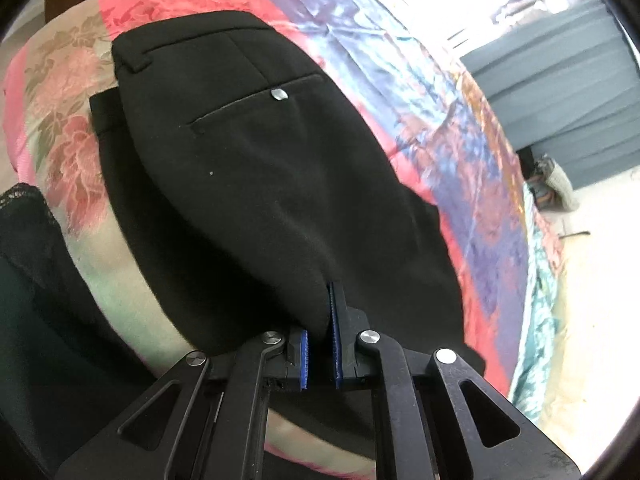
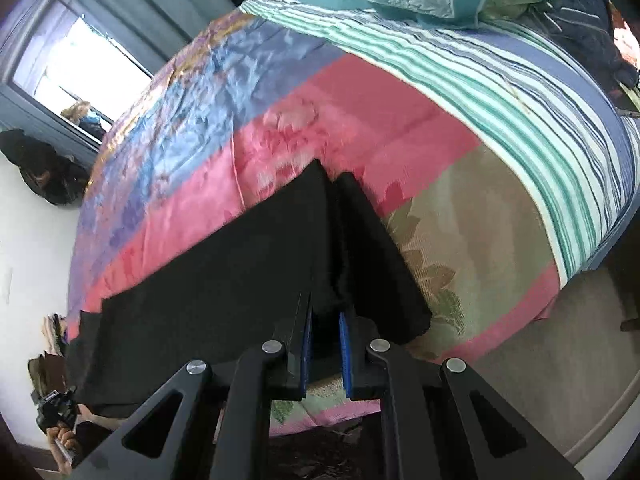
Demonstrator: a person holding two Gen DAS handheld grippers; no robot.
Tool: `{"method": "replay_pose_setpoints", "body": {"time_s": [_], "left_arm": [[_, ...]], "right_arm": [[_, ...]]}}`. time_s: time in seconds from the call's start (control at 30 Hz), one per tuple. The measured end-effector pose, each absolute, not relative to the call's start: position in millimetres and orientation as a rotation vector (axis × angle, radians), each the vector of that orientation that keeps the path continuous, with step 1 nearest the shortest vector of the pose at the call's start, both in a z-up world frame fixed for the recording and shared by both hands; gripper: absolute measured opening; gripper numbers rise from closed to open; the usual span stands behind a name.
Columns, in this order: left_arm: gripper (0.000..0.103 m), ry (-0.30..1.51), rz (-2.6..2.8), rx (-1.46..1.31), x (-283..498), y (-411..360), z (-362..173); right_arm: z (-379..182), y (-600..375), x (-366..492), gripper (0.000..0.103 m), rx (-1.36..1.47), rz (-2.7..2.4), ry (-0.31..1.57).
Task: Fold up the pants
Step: 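Fold the waistband over toward the cuffs with the left tool while the right tool holds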
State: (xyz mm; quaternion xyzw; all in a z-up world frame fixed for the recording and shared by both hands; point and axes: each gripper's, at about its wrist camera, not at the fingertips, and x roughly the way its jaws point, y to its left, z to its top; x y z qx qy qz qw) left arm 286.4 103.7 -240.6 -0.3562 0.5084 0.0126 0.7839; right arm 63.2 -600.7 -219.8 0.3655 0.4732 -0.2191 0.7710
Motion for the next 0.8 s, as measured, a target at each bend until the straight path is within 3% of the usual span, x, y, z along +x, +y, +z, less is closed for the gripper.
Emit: {"method": "replay_pose_setpoints", "body": {"time_s": [0.2,0.8], "left_arm": [[0.007,1.13,0.066,-0.65,282,107,-248],[0.007,1.176,0.095,-0.594,261,116,-250]], "right_arm": [[-247,-596,71,0.012,0.706,-0.504,1.198],[-252,-600,68,0.012,0.661,-0.58,1.25]]}}
